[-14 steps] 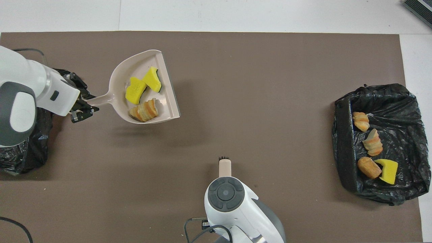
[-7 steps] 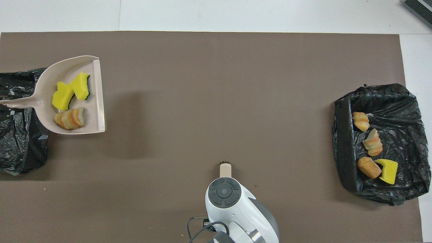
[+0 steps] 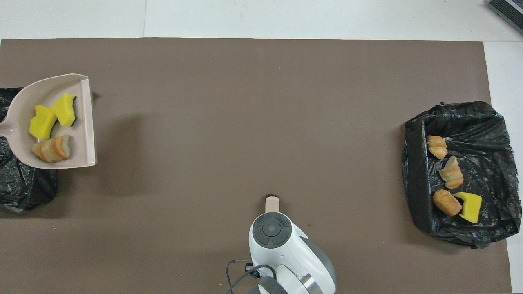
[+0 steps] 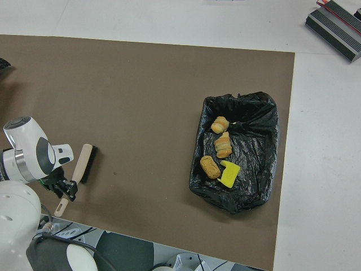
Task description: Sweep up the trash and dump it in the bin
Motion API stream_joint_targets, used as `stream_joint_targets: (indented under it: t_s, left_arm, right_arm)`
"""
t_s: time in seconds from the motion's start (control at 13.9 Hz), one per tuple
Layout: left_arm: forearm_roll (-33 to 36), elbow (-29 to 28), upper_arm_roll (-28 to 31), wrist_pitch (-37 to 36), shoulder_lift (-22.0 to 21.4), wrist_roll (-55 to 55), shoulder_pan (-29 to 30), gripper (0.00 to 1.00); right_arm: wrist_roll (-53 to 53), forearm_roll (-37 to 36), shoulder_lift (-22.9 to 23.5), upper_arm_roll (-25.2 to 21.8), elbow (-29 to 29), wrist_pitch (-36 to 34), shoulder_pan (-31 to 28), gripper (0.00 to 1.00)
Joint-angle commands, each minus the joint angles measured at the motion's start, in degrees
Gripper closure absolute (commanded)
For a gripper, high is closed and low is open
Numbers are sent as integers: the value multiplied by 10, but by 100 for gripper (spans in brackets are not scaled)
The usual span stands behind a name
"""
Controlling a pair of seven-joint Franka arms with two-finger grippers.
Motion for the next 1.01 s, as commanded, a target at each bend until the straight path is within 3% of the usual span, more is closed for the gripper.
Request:
stream_joint_targets:
  t_s: [0.0,0.22,0.58,0.94]
  left_arm:
    - [61,29,7,32,18,4,7,100]
    - [170,23,9,77,17,1,3,100]
    - [387,6,9,72,4,-107,-39,100]
    - [617,-113,9,80,-74,-271,-101,100]
  right_arm:
    - [-12,-57,23,-4,52,21,-26,0]
    - [-17,-91,13,-4,99,18,-91,0]
    - [-28,-179,9,-7,155,22,-145,0]
    - [-48,-277,13,-124,204,23,-119,0]
